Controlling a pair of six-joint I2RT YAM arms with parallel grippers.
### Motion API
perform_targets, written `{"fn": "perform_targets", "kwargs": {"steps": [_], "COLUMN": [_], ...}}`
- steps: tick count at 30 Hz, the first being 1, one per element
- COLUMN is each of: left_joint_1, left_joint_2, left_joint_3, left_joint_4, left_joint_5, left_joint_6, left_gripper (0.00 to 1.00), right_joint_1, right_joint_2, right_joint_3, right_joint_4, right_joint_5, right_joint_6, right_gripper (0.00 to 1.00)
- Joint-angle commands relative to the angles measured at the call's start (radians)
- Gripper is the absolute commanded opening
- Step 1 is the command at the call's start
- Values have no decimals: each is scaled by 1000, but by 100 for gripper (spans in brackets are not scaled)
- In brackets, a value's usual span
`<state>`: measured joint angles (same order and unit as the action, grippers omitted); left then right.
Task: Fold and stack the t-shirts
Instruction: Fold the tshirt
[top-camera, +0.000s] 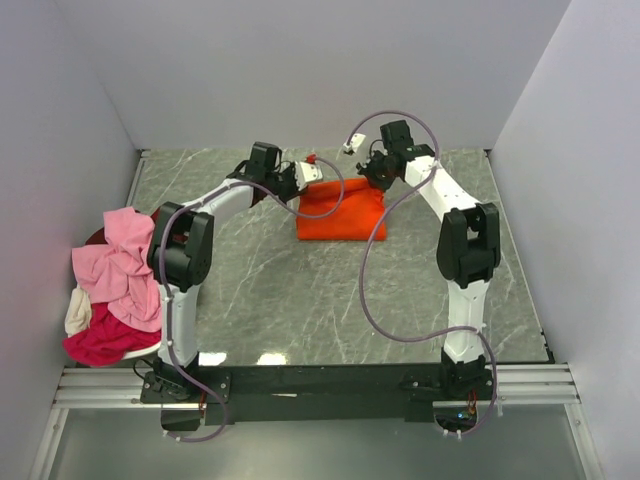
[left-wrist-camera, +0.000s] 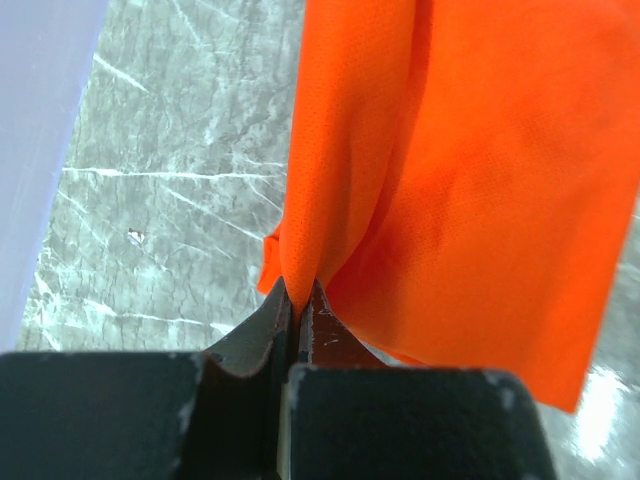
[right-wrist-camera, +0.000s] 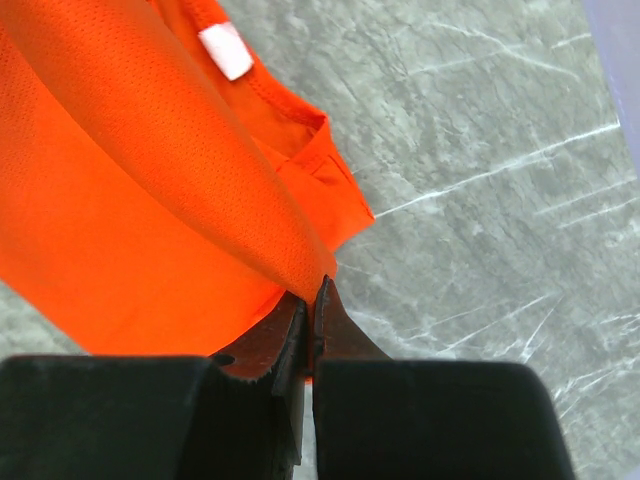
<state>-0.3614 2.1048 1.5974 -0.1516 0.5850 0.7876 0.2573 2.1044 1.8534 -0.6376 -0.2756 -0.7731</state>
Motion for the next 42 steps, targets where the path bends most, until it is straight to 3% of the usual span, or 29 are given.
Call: {"fn": "perform_targets", "kwargs": {"steps": [1, 18, 20, 22, 23, 24, 25, 26, 30, 33, 34, 38, 42], "left_joint_1": [-2, -4, -4, -7, -7, -7, -7, -2, 27, 47, 55, 65, 67], "left_joint_2": [30, 152, 173, 185, 198, 201, 204, 201, 98, -32, -66, -216, -299], "left_joint_3": [70, 183, 211, 226, 260, 278, 304, 375, 449, 382, 348, 156, 33], "left_joint_4": [55, 139, 138, 144, 170, 178, 182, 163, 81, 58, 57, 11, -54], "left_joint_5": [-7, -189, -208, -292, -327, -377, -536, -581, -582, -498, -461, -315, -208], "left_joint_6": [-34, -192, -237, -310, -406, -472, -543, -653, -819, -873, -886, -988, -1051], "left_gripper": [0, 0, 3, 20, 52, 70, 83, 98, 99, 99, 99, 95, 89], "right_joint_1": [-13, -12, -10, -9, -4, -4, -6, -16, -53, -101, -115, -165, -173], "right_joint_2": [22, 190, 200, 210, 215, 224, 232, 236, 149, 69, 59, 61, 114], "right_joint_3": [53, 196, 198, 198, 198, 204, 222, 274, 236, 172, 162, 110, 110], "right_joint_4": [62, 159, 205, 252, 280, 344, 352, 340, 276, 176, 138, 30, -7], "right_joint_5": [47, 177, 220, 265, 306, 432, 472, 484, 386, 152, -48, -296, -306], "right_joint_6": [34, 133, 161, 193, 219, 309, 354, 407, 466, 494, 491, 576, 664], "right_gripper": [0, 0, 5, 26, 57, 67, 75, 78, 82, 82, 82, 82, 79]}}
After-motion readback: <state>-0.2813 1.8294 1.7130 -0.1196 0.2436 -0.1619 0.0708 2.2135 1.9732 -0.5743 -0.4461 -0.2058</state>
